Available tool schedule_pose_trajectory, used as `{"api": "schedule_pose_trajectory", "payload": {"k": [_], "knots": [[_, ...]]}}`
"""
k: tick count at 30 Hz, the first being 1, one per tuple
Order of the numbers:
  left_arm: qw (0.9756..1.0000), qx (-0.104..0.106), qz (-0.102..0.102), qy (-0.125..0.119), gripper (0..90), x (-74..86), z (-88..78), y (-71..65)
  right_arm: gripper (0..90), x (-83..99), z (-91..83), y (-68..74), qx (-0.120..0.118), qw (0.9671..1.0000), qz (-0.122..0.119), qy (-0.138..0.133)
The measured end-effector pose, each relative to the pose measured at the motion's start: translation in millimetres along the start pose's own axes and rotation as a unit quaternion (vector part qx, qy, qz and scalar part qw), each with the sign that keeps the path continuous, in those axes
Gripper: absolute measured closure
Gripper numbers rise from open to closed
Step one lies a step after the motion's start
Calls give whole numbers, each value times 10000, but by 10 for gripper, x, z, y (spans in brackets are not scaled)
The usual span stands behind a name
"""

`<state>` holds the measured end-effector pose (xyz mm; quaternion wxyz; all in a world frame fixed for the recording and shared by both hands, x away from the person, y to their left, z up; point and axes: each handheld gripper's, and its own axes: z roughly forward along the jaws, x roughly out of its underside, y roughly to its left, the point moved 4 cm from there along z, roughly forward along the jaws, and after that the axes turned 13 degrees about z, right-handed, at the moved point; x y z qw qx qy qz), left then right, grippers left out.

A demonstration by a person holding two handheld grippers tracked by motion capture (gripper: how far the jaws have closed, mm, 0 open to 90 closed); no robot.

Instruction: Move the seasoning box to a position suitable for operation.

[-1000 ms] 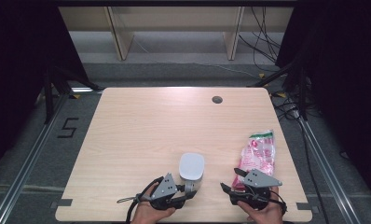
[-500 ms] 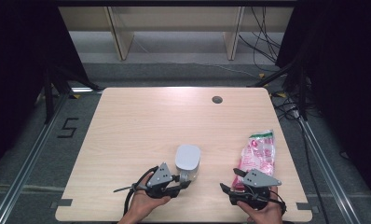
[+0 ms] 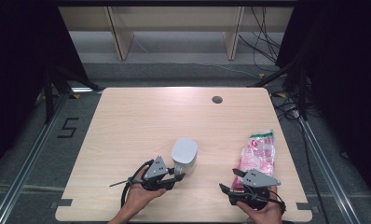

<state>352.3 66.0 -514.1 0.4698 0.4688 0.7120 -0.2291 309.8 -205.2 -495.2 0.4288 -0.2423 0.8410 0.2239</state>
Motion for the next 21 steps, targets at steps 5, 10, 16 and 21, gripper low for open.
{"api": "schedule_pose_trajectory", "payload": {"k": [5, 10, 16, 21], "knots": [[9998, -185, -5, 43, 690, 30, -31, 129, 293, 5, 5, 14, 4, 10000, 26, 3], [9991, -393, 27, 183, 683, 58, -75, 246, 293, 2, 10, 8, -19, 10000, -34, 22], [9967, -782, -5, 231, 678, 108, -131, 414, 293, 8, 9, 20, -19, 10000, 23, 40], [9930, -1146, -43, 295, 678, 146, -165, 563, 293, 7, 25, 3, -58, 9999, -107, 80]]}}
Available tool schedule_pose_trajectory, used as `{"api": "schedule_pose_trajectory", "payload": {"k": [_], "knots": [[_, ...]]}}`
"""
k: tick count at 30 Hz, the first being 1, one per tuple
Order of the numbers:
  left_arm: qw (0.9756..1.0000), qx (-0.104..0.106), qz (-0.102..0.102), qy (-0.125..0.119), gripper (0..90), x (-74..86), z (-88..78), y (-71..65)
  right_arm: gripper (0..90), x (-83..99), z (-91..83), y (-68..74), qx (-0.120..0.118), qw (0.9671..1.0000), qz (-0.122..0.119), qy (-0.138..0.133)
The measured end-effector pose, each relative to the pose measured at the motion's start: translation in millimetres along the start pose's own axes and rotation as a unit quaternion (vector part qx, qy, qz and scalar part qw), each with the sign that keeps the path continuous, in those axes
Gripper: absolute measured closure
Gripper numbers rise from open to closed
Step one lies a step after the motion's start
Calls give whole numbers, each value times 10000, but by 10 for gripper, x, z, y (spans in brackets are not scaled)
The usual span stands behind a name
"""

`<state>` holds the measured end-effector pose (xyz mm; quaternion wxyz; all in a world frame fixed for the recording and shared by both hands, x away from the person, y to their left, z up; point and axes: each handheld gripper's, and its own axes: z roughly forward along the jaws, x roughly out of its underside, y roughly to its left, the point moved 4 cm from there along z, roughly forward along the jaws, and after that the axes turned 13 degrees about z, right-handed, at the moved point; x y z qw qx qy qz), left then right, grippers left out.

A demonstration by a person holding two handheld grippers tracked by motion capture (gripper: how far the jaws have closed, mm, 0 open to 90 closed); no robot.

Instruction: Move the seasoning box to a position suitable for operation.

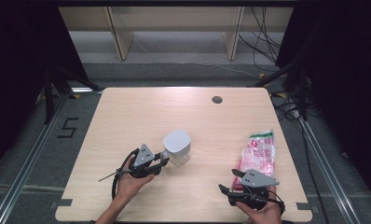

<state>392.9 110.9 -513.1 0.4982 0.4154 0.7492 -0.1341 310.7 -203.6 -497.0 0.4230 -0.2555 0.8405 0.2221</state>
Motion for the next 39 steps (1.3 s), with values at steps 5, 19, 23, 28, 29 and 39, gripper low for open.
{"api": "schedule_pose_trajectory", "payload": {"k": [5, 19, 23, 28, 29, 39], "knots": [[9998, -164, -54, 18, 682, 30, 18, 158, 293, -6, 14, -1, 27, 9999, -113, -70], [9996, -279, 52, -5, 691, 7, 106, 261, 292, -2, 31, 6, 0, 10000, -90, 9], [9998, -191, 49, -33, 691, -9, 142, 225, 292, -4, 43, 12, -26, 10000, -80, 32], [9999, -7, 125, -72, 691, -84, 228, 133, 292, -14, 41, 6, 16, 9999, -116, -57], [9998, 2, 192, -59, 691, -96, 238, 127, 292, -14, 41, 6, 16, 9999, -116, -57], [9994, 178, 258, -124, 692, -157, 334, 72, 292, -14, 36, 8, -14, 10000, -39, 15]]}}
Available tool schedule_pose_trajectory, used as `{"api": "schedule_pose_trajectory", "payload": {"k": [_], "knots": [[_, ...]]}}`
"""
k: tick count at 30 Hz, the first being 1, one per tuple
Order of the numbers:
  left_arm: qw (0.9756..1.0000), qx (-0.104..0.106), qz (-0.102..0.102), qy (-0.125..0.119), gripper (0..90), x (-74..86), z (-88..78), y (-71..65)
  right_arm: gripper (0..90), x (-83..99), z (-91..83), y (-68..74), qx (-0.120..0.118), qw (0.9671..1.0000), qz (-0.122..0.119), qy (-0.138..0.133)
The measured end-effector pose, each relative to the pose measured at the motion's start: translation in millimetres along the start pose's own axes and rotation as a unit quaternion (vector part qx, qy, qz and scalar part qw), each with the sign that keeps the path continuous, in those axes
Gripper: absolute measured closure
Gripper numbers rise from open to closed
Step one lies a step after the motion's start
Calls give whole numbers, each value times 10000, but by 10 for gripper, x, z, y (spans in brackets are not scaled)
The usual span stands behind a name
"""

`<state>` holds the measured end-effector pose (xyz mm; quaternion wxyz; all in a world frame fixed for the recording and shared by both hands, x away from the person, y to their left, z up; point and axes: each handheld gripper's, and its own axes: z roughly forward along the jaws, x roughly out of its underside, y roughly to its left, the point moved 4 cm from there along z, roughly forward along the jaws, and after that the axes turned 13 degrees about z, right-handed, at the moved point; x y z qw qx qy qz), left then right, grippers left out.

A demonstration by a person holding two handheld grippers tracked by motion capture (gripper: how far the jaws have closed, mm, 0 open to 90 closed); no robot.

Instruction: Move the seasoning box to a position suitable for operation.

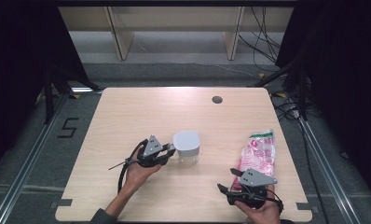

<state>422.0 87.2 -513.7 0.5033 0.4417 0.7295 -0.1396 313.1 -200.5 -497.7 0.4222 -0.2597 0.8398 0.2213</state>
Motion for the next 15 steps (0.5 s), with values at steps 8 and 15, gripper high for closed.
{"api": "schedule_pose_trajectory", "payload": {"k": [8, 15], "knots": [[9997, 216, 123, -83, 691, -45, 70, -37, 291, 12, -7, 4, 29, 10000, 91, -4], [9993, 283, 226, -134, 691, -56, 103, -6, 290, 4, -3, -34, 39, 9999, -70, -89]]}}
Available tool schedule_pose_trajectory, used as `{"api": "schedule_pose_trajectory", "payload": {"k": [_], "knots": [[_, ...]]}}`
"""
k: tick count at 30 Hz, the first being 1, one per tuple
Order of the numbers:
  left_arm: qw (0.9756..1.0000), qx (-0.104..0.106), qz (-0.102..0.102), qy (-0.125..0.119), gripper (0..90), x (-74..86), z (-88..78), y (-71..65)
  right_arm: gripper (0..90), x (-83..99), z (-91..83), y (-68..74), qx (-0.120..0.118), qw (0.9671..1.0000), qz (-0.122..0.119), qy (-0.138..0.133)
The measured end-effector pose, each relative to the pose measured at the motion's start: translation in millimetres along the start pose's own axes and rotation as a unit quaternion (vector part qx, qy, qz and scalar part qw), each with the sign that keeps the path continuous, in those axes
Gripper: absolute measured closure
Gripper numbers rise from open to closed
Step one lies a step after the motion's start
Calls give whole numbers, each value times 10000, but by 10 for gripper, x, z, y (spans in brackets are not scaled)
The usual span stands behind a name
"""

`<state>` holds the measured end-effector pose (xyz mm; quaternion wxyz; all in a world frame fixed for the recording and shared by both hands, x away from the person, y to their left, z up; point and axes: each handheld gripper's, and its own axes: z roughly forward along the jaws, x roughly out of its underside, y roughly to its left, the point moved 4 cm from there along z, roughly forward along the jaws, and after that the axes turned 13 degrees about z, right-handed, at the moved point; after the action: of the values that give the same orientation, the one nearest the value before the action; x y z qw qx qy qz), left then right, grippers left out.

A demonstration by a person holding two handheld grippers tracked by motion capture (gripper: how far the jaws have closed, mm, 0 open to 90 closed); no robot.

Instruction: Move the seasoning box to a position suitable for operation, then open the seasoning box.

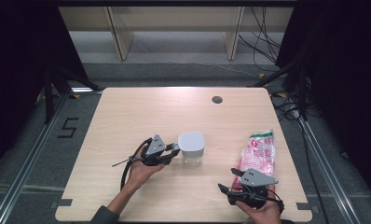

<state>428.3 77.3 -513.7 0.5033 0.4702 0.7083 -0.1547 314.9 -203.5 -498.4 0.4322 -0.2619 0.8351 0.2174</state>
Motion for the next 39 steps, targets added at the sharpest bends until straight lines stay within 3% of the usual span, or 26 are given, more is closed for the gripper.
{"api": "schedule_pose_trajectory", "payload": {"k": [1, 2, 5, 7, 8, 11, 14, 20, 23, 25, 27, 28, 31, 33, 34, 37, 38, 39], "knots": [[10000, 0, 0, 0, 692, 0, 0, 0, 290, 0, 0, 0, 0, 10000, 0, 0], [9999, -4, -137, 24, 692, -5, 11, -9, 288, 4, 6, -2, -39, 10000, 27, -4], [9999, -34, -164, 42, 693, -8, 22, 5, 285, 11, -5, -13, -25, 9999, 108, 41], [10000, 15, -57, 7, 692, -7, 24, 26, 284, 11, -4, -24, 2, 9999, 125, 16], [9998, 15, -221, -13, 691, -1, 23, 17, 284, 3, -2, -37, 13, 10000, 49, -29], [9999, 30, -147, -8, 687, 2, 17, 30, 284, 4, -4, -32, 4, 10000, 70, -22], [9989, 156, -446, -15, 607, 15, -2, 31, 277, 12, -7, -32, -16, 10000, 72, 19], [9986, 193, -482, -37, 454, -9, -109, 47, 268, 9, -10, -37, -35, 10000, 80, 7], [9987, 187, -471, -25, 430, -54, -209, 37, 261, 8, -7, -44, 28, 9999, 113, -17], [9988, 233, -421, -26, 397, -91, -266, 22, 258, 15, 6, -32, -90, 9998, 185, 46], [9988, 245, -423, -33, 385, -123, -308, 11, 209, 15, 8, -52, 24, 9999, 133, 32], [9985, 257, -477, -64, 393, -147, -342, 2, 153, 31, 30, -53, -37, 9996, 247, 96], [9987, 261, -434, -70, 418, -160, -371, -7, 153, 45, 32, -44, 16, 9996, 261, 105], [9988, 268, -399, -133, 432, -176, -393, -23, 154, 30, 22, -9, -137, 9995, 278, 2], [9989, 248, -339, -191, 489, -199, -435, -28, 153, 4, 21, -18, -65, 9999, 54, -88], [9991, 131, -240, -326, 567, -239, -489, -27, 154, 10, 31, 5, -116, 9999, 32, -9], [9989, 29, -123, -445, 687, -288, -539, -43, 163, 12, 33, 4, -59, 10000, -8, -19], [9989, 29, -123, -445, 733, -288, -539, -43, 177, 17, 37, 12, -133, 9999, 39, 49]]}}
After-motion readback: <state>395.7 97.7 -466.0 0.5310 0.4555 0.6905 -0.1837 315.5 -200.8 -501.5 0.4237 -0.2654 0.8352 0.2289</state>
